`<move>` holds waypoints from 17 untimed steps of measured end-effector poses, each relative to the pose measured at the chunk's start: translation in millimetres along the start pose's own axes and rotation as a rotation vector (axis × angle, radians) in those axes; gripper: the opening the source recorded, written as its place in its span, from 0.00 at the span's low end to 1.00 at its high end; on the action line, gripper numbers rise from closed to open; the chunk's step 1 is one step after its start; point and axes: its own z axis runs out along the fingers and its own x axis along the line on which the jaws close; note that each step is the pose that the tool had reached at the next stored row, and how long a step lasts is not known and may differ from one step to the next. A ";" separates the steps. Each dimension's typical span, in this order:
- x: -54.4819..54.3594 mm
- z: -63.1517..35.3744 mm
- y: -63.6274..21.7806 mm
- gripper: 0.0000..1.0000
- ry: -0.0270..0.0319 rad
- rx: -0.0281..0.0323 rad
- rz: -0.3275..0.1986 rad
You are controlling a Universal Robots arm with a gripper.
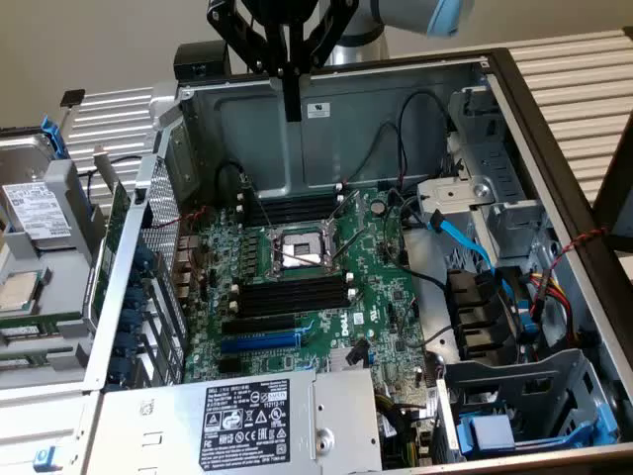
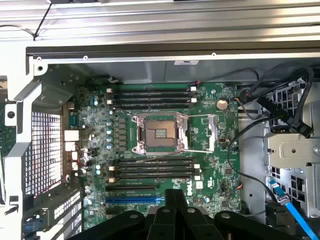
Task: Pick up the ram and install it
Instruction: 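Reach for the ram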
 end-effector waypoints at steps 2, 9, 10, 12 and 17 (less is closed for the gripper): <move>0.0 0.0 0.0 0.11 0.0000 0.0000 0.000; 0.0 0.0 0.0 0.11 0.0000 0.0000 0.000; 0.0 0.0 0.0 0.11 0.0000 0.0000 0.000; 0.2 0.0 0.0 0.11 0.0000 0.0000 0.000; 7.7 -0.2 -0.6 0.11 0.0000 0.0000 0.000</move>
